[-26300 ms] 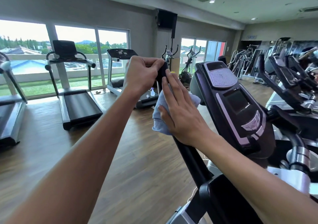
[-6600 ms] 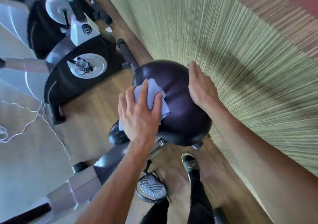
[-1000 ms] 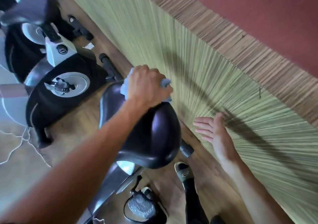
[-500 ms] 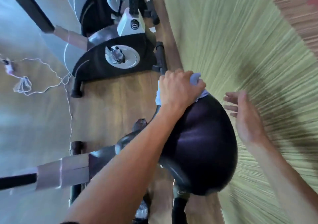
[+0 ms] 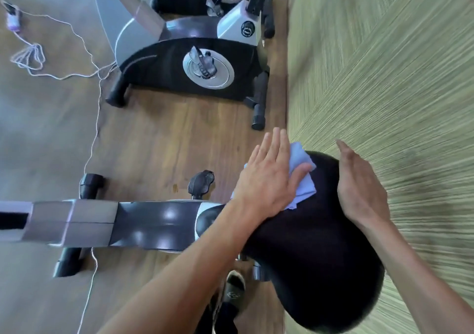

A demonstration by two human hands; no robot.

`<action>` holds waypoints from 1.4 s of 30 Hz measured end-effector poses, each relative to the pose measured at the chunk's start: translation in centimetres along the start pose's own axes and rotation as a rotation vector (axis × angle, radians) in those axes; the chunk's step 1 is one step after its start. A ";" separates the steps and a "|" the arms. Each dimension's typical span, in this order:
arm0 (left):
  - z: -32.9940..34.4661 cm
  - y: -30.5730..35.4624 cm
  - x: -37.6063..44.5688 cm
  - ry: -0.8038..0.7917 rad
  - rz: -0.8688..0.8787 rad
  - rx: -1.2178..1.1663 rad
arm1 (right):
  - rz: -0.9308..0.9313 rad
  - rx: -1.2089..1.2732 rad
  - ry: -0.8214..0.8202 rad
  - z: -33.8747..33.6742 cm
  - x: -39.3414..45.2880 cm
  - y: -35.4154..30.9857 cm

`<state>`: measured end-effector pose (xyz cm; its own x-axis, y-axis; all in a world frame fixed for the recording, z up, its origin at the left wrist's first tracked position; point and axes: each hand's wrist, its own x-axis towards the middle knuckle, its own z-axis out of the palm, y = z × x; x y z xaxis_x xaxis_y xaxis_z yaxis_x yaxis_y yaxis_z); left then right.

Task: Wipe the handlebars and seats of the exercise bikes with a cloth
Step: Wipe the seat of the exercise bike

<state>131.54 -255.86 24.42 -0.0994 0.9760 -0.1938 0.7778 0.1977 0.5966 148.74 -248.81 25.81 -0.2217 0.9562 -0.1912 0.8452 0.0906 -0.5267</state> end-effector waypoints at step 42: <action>2.3 -4.4 12.7 -0.275 0.804 -0.484 | -0.153 0.001 0.165 1.2 1.0 -0.7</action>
<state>128.29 -244.57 17.60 0.5455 0.7926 0.2724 0.2052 -0.4415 0.8735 147.37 -248.28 24.96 -0.2643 0.9640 0.0287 0.8073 0.2374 -0.5403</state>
